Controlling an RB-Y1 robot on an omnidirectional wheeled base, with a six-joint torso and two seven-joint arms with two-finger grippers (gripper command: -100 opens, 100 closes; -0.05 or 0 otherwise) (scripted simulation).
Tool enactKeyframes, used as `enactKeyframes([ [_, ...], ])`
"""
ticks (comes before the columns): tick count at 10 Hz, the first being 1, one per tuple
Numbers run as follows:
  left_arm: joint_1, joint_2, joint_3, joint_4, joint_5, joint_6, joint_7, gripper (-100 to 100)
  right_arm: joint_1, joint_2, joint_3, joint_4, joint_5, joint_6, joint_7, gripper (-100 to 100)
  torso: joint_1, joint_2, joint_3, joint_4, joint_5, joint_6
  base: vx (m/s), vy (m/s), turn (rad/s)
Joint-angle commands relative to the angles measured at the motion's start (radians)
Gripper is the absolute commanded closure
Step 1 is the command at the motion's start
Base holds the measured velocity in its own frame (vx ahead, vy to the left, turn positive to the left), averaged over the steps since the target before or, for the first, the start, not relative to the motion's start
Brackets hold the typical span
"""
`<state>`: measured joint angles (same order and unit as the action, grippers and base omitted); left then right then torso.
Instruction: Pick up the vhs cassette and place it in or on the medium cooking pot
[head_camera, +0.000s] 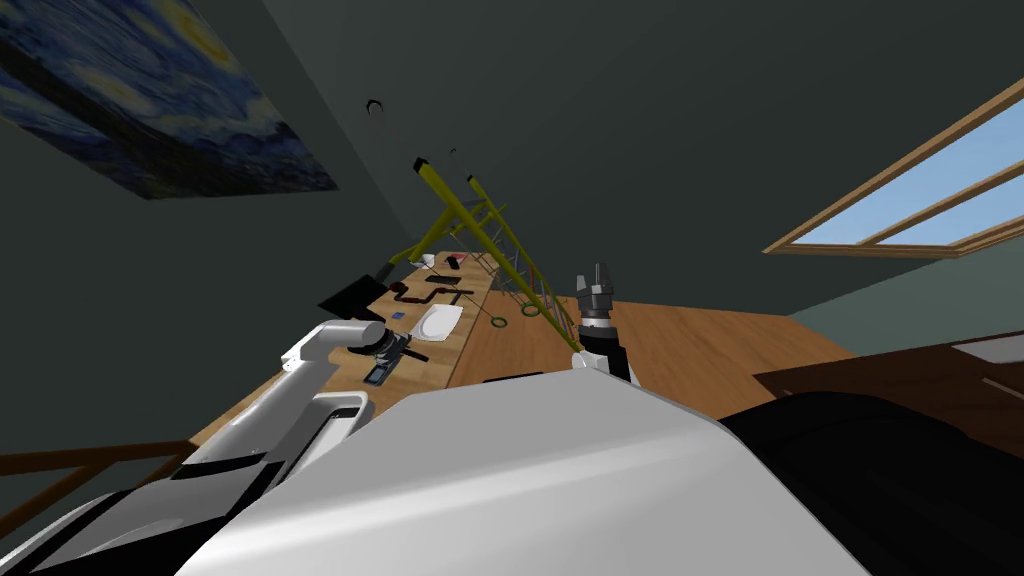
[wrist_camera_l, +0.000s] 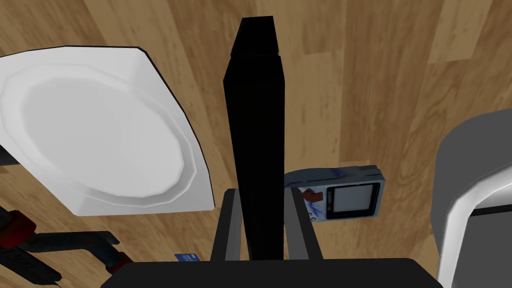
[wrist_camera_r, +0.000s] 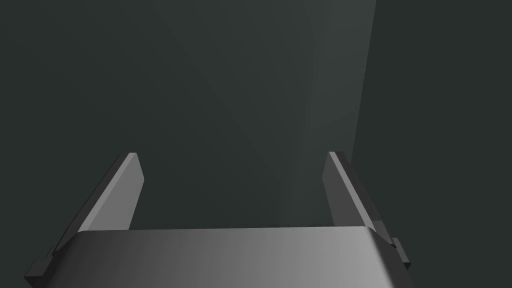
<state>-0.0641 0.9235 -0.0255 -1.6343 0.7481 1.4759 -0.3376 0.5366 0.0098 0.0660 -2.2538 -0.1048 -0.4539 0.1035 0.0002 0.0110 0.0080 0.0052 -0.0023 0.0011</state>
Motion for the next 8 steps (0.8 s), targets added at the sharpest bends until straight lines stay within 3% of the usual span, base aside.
enactKeyframes([
  [1, -0.008, 0.032, 0.016, -0.011, 0.023, 0.012, 0.000, 100, 0.000, 0.000, 0.000, 0.000, 0.000, 0.000, 0.000, 0, 0.000, 0.000, 0.000, 0.000, 0.000, 0.000, -0.128, 0.028, -0.068],
  [8, 0.018, 0.124, 0.153, 0.006, 0.109, 0.116, -0.093, 100, 0.000, 0.000, 0.000, 0.000, 0.000, 0.000, 0.000, 0, -0.002, -0.004, -0.003, -0.002, 0.000, -0.003, -0.078, 0.018, 0.054],
])
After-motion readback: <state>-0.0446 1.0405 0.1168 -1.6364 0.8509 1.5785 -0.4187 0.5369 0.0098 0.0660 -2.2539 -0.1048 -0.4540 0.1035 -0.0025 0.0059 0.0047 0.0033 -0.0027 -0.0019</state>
